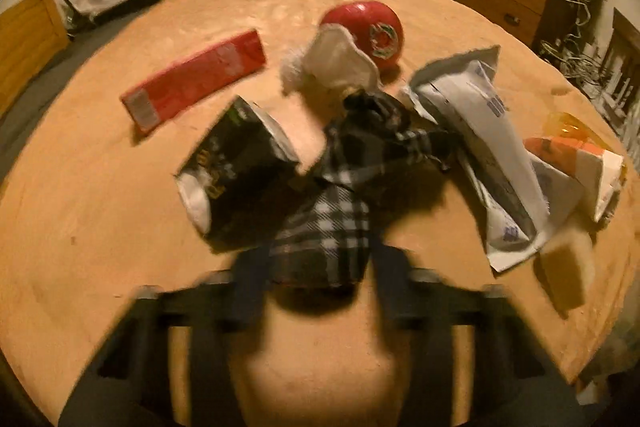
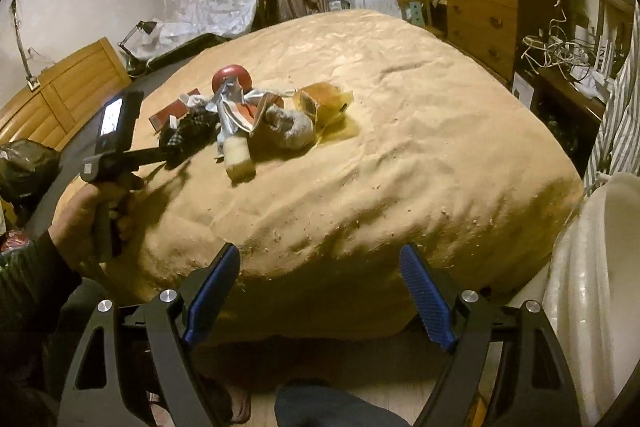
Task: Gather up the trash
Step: 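Grasp the plaid cloth with the left tool while the right tool grasps the sponge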
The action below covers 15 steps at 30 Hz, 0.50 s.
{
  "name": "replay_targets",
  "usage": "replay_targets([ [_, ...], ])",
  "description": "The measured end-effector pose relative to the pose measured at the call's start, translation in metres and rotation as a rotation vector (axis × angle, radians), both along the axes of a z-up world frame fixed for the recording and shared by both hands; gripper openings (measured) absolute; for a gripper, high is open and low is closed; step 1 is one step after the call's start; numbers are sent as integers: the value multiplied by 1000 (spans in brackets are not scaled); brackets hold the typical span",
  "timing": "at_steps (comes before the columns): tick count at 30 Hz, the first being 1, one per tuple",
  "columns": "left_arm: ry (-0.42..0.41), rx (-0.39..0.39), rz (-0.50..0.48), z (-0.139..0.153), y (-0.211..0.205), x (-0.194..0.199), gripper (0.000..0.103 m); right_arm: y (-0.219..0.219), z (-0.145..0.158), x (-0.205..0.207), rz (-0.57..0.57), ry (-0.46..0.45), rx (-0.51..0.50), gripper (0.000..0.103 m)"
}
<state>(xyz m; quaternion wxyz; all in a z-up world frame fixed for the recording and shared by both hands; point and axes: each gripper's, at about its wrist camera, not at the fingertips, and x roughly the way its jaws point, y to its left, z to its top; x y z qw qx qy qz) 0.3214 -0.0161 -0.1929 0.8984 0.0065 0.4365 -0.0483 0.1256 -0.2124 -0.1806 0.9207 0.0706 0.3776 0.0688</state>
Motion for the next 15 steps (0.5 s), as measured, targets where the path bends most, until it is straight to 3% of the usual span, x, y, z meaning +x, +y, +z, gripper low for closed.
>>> replay_targets([
  [3, 8, -13, -28, -4, 10, -14, 19, 5, -6, 8, 17, 14, 6, 82],
  [10, 44, -54, -80, -6, 29, -71, 23, 37, -18, 46, 127, 31, 7, 82],
  [12, 38, -32, -87, -4, 30, -83, 49, 47, -23, 59, 161, 41, 5, 82],
  [14, -15, -19, -85, 5, 30, -90, 65, 59, -28, 77, 195, 54, 8, 82],
  [15, -37, -16, -88, 9, 29, -91, 69, 64, -30, 84, 209, 58, 11, 82],
])
